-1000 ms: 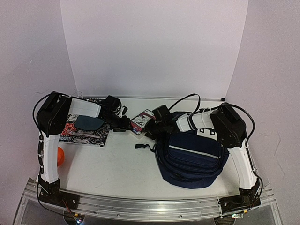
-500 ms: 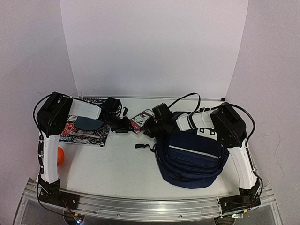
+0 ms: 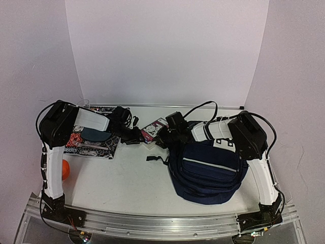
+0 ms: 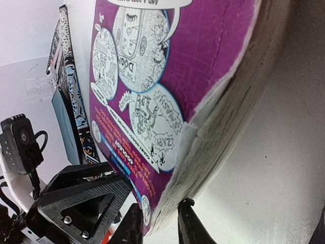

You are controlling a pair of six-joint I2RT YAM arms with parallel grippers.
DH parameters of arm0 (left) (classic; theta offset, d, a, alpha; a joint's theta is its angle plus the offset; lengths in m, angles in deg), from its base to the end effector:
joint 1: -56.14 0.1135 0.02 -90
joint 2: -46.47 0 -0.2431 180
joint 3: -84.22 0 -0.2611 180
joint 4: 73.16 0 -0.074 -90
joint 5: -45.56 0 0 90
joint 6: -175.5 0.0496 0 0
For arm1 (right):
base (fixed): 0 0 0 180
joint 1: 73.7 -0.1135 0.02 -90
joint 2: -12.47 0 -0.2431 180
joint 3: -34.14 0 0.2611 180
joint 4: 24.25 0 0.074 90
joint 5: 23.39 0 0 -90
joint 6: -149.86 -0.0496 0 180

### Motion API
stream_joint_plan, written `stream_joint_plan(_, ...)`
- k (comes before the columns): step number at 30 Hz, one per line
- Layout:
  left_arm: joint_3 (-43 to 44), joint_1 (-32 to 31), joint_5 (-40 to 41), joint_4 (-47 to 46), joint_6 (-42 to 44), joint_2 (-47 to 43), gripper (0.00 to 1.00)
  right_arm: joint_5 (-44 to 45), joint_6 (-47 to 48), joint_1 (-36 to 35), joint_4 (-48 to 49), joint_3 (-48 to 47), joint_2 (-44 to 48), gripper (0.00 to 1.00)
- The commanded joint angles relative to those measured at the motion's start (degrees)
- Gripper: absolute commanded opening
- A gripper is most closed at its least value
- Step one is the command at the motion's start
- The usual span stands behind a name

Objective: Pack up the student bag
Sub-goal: Move the book to the center of the board.

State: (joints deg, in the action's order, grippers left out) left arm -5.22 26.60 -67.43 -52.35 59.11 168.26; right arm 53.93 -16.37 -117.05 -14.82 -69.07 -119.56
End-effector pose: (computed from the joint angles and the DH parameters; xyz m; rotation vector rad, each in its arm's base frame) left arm 0.3775 -0.2362 0.0904 0.2532 2.5940 -0.8863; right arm 0.3757 0.3697 0.1276 0.4678 2.2119 1.5053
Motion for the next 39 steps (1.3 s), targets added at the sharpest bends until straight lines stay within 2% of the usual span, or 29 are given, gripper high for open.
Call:
stream_joint_plan(1,-2.92,-4.13,-2.87,3.78,0.26,1.26,0.35,-2.27,-1.36,-0.33,8.12,-1.31,-0.31,0.26)
stream_joint_plan(4,-3.41,-4.74,-3.33,3.23,-0.25,1.23,0.34,-2.22,-3.07,-0.33,7.78,-0.42,-2.03,0.25)
stream_joint_plan(8,-4.15,-5.39,-3.39,2.69,-0.51,0.86,0.33,-1.97,-4.97,-0.33,6.90,2.21,-3.71,0.15)
stream_joint_plan(12,-5.18,-5.69,-3.40,2.19,-0.85,0.22,0.32,-2.02,-5.06,-0.35,4.71,4.14,-4.70,0.00)
stream_joint_plan(17,-6.71,-5.27,-1.47,1.88,-1.49,-3.48,0.34,-3.70,-2.94,-0.33,4.28,7.20,-2.65,0.00)
stream_joint_plan(25,-9.27,-1.70,3.37,2.52,-1.70,-14.94,0.50,-4.70,3.28,-1.13,-2.46,13.85,3.85,0.00)
stream_joint_plan(30,-7.89,-0.35,8.16,6.59,1.14,-16.99,0.57,-5.61,6.08,-3.02,-2.91,21.40,8.19,0.00)
stream_joint_plan(34,-8.54,0.27,8.40,7.82,1.31,-17.29,0.58,-6.62,7.85,-5.47,-3.04,25.45,10.78,0.00)
stream_joint_plan(39,-12.52,0.27,4.60,7.92,-0.52,-18.15,0.59,-6.96,10.38,-9.07,-4.98,26.89,13.87,0.00)
